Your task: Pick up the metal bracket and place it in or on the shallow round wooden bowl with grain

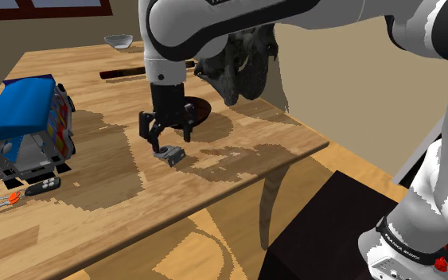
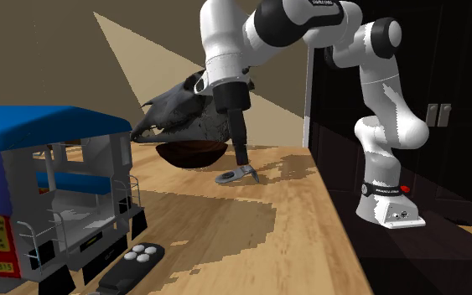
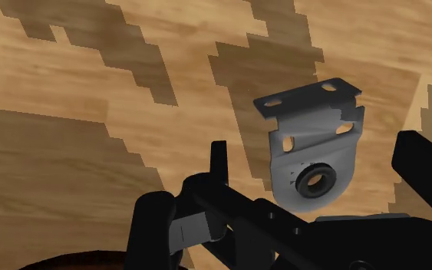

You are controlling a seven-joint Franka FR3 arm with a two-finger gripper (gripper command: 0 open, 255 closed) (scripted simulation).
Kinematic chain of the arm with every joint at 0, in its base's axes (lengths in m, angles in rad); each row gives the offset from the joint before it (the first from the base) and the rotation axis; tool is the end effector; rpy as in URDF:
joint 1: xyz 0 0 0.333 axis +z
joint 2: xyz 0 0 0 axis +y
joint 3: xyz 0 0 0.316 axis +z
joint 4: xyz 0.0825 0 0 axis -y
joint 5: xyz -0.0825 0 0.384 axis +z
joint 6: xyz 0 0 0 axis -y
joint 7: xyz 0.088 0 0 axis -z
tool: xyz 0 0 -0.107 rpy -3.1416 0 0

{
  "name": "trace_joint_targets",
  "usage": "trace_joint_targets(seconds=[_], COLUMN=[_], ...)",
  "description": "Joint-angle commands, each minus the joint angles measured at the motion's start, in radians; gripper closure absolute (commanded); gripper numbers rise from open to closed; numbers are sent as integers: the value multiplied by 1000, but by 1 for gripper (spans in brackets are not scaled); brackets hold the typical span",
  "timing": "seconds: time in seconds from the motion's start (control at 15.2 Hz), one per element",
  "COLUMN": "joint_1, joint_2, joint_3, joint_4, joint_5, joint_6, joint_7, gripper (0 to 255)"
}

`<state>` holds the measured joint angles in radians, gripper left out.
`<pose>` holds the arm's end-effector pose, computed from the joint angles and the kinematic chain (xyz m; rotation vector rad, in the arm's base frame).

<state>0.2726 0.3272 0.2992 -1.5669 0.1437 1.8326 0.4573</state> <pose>0.5520 0.3430 0.4599 -2.9520 -0.0901 0.2322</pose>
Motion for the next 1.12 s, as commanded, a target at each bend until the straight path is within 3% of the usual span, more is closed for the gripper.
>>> trace_joint_targets(seconds=[0.0, 0.46, 0.53, 1.06], joint_1=[1, 1, 1, 4], joint_2=[0, 0, 0, 6], joint_3=[1, 1, 1, 1], joint_4=[-22, -21, -21, -23], joint_5=[1, 1, 1, -1], joint_6=[22, 22, 22, 29], joint_7=[-1, -1, -1, 1], gripper=[0, 0, 255, 255])
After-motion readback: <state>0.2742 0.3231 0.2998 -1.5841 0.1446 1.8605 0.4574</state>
